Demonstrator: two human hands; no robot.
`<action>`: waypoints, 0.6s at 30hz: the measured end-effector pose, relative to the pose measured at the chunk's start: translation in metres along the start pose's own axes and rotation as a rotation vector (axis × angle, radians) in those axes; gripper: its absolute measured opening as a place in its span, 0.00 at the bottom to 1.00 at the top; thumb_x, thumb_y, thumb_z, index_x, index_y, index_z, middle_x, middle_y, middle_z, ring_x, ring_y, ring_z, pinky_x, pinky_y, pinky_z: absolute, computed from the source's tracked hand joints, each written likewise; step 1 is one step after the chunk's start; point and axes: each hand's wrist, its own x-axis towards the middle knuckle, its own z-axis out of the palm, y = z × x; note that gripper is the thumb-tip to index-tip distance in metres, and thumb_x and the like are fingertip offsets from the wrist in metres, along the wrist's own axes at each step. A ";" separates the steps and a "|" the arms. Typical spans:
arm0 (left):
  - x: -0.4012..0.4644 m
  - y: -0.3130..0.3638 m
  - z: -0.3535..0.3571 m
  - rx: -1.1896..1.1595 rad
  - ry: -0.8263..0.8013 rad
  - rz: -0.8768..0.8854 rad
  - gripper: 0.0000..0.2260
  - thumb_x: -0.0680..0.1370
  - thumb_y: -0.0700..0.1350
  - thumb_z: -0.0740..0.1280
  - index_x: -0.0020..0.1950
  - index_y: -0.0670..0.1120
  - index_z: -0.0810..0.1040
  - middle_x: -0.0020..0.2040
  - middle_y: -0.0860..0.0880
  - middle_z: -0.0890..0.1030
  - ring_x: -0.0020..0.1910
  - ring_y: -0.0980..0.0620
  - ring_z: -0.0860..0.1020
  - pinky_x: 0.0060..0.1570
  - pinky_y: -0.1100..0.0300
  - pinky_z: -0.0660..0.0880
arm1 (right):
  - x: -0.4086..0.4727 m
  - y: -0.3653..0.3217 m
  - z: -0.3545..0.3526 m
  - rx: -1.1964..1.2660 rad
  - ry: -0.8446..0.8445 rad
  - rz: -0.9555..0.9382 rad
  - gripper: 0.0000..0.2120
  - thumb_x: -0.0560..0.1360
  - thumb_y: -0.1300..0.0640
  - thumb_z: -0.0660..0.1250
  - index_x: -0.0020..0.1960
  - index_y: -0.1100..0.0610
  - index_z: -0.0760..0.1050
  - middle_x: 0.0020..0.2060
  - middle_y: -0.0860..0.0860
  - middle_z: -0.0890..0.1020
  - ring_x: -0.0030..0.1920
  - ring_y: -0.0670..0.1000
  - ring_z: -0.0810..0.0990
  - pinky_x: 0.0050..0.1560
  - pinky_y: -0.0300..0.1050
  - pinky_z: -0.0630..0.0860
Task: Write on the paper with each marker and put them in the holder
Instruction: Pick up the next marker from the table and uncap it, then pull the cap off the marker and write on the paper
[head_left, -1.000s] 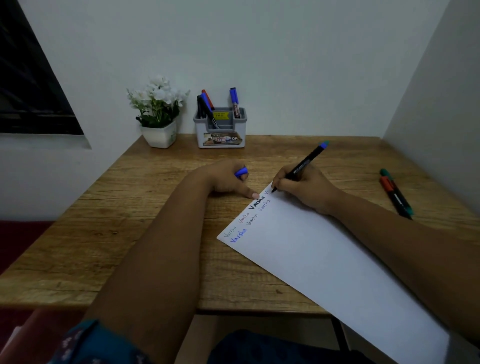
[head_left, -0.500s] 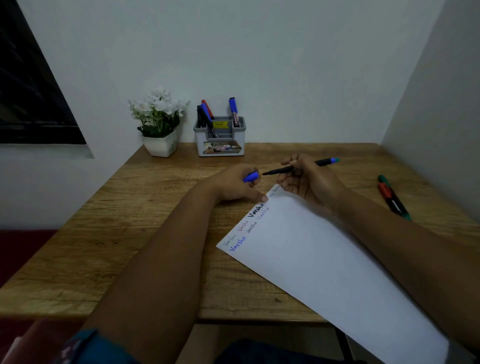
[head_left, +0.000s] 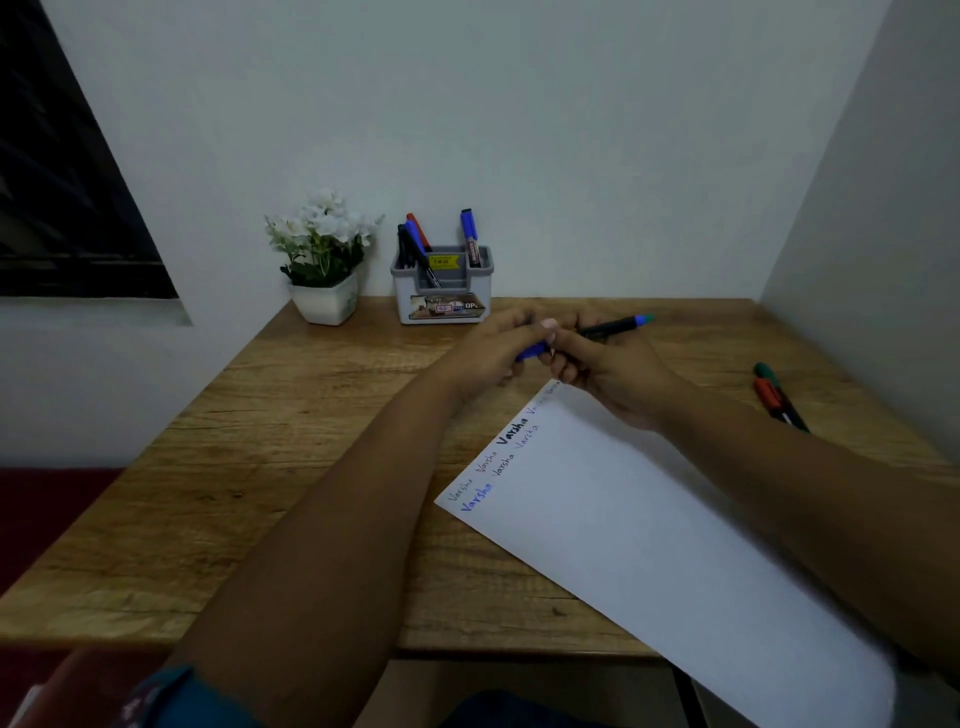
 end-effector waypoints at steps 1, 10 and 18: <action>0.001 0.000 0.000 -0.046 0.043 -0.001 0.11 0.82 0.51 0.61 0.52 0.44 0.78 0.37 0.49 0.77 0.28 0.56 0.65 0.29 0.64 0.62 | 0.002 -0.005 0.004 0.019 -0.010 0.019 0.04 0.78 0.62 0.67 0.44 0.57 0.77 0.32 0.54 0.79 0.29 0.44 0.74 0.34 0.35 0.72; 0.002 0.002 -0.017 -0.371 0.064 -0.024 0.10 0.78 0.50 0.68 0.42 0.48 0.70 0.36 0.39 0.78 0.21 0.55 0.58 0.22 0.62 0.51 | 0.024 -0.039 0.028 -0.353 -0.135 -0.100 0.11 0.76 0.67 0.67 0.40 0.57 0.68 0.25 0.52 0.77 0.27 0.49 0.74 0.26 0.37 0.71; 0.002 0.002 -0.036 -0.150 0.250 -0.028 0.07 0.80 0.48 0.65 0.45 0.46 0.75 0.35 0.52 0.78 0.24 0.60 0.66 0.26 0.65 0.62 | 0.039 -0.020 0.025 -0.199 0.206 0.078 0.36 0.64 0.52 0.81 0.65 0.53 0.65 0.45 0.51 0.79 0.45 0.48 0.78 0.42 0.42 0.75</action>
